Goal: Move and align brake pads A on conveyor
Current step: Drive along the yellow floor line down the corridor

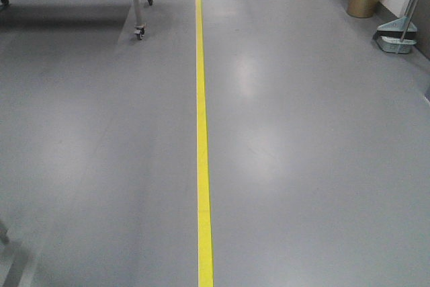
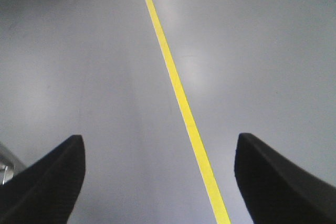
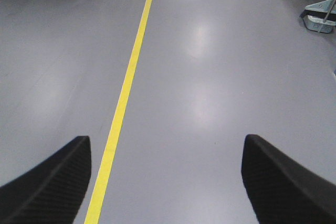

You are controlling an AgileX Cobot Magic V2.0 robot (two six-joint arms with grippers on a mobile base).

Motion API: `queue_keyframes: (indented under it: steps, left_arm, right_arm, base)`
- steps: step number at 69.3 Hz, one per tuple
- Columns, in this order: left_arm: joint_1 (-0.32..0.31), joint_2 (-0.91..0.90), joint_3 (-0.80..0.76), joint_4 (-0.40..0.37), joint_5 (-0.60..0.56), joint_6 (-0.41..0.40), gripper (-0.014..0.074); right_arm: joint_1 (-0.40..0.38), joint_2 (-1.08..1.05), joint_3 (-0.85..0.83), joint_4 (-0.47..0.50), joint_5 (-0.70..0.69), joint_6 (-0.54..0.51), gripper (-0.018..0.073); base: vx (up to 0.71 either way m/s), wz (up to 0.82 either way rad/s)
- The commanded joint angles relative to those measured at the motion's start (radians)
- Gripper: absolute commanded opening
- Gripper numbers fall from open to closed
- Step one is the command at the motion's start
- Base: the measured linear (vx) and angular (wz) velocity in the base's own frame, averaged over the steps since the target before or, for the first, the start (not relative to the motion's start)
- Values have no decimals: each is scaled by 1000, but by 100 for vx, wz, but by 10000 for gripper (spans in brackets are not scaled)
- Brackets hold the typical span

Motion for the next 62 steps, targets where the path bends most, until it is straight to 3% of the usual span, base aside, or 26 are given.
queue_keyframes:
  steps: [1, 38, 62]
  left_arm:
    - [-6, 6, -19, -8, -68, 0, 540]
    - [-6, 6, -19, -8, -68, 0, 540]
    - [-6, 6, -19, -8, -68, 0, 540]
  right_arm:
    - [-4, 5, -27, -3, -69, -10, 558]
    - [-4, 5, -27, -3, -69, -10, 558]
    - [-4, 5, -27, -3, -69, -10, 558]
  base:
    - [66, -6]
    - [57, 2]
    - [36, 37]
